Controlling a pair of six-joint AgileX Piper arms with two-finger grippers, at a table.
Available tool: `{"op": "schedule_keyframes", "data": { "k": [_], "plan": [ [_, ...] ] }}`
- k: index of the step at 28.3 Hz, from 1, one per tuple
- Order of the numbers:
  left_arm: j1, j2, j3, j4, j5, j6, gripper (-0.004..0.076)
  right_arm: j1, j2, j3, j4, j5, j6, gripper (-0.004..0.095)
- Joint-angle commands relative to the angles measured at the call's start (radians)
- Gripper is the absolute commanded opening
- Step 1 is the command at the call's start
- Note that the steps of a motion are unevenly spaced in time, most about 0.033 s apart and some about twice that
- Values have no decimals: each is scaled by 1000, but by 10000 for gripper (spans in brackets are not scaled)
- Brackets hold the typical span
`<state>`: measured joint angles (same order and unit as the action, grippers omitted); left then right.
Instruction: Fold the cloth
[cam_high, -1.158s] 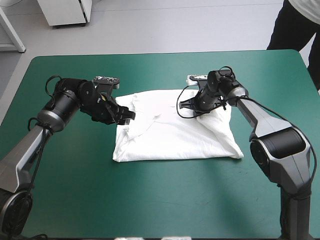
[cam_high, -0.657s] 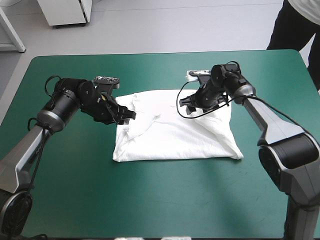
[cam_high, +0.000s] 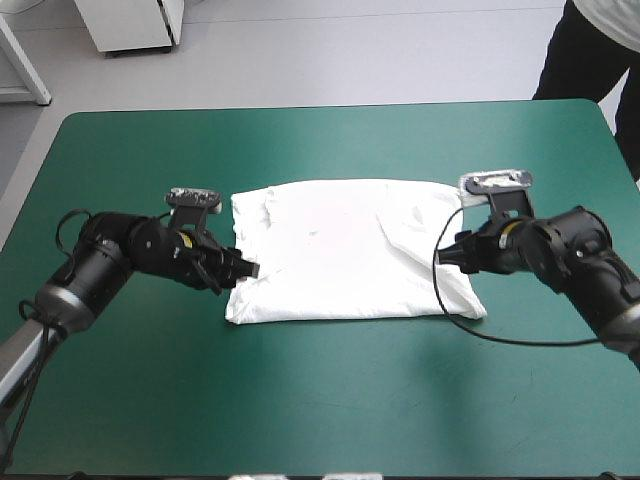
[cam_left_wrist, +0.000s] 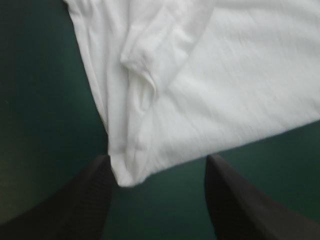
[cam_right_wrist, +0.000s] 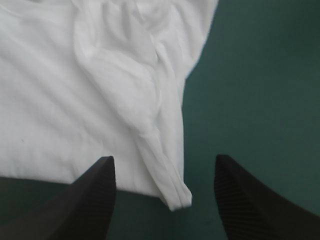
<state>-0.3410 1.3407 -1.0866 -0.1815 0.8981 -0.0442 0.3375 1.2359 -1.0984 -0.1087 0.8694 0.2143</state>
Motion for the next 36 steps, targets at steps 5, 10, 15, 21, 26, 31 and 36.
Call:
{"op": "schedule_keyframes", "data": {
  "k": [5, 10, 15, 21, 26, 31, 36],
  "plan": [
    [-97, -26, 117, 68, -125, -174, 405, -5, -127, 120, -49, -6, 98, 440],
    [-97, 31, 107, 171, -93, -203, 405, -5, -127, 118, -32, -2, 98, 441],
    [-97, 99, 94, 171, -99, -203, 405, -5, -127, 118, -17, -2, 98, 439],
    [-97, 208, 73, 174, -92, -203, 405, -5, -127, 118, -14, 2, 98, 439],
    [-97, 260, 73, 158, -56, -204, 333, -5, -127, 118, -14, 26, 98, 435],
    [-97, 259, 72, 156, -56, -195, 18, -5, -127, 118, -14, 45, 98, 418],
    [-97, 259, 72, 156, -52, -193, -10, -5, -102, 115, -12, 77, 98, 418]
  ]
}}
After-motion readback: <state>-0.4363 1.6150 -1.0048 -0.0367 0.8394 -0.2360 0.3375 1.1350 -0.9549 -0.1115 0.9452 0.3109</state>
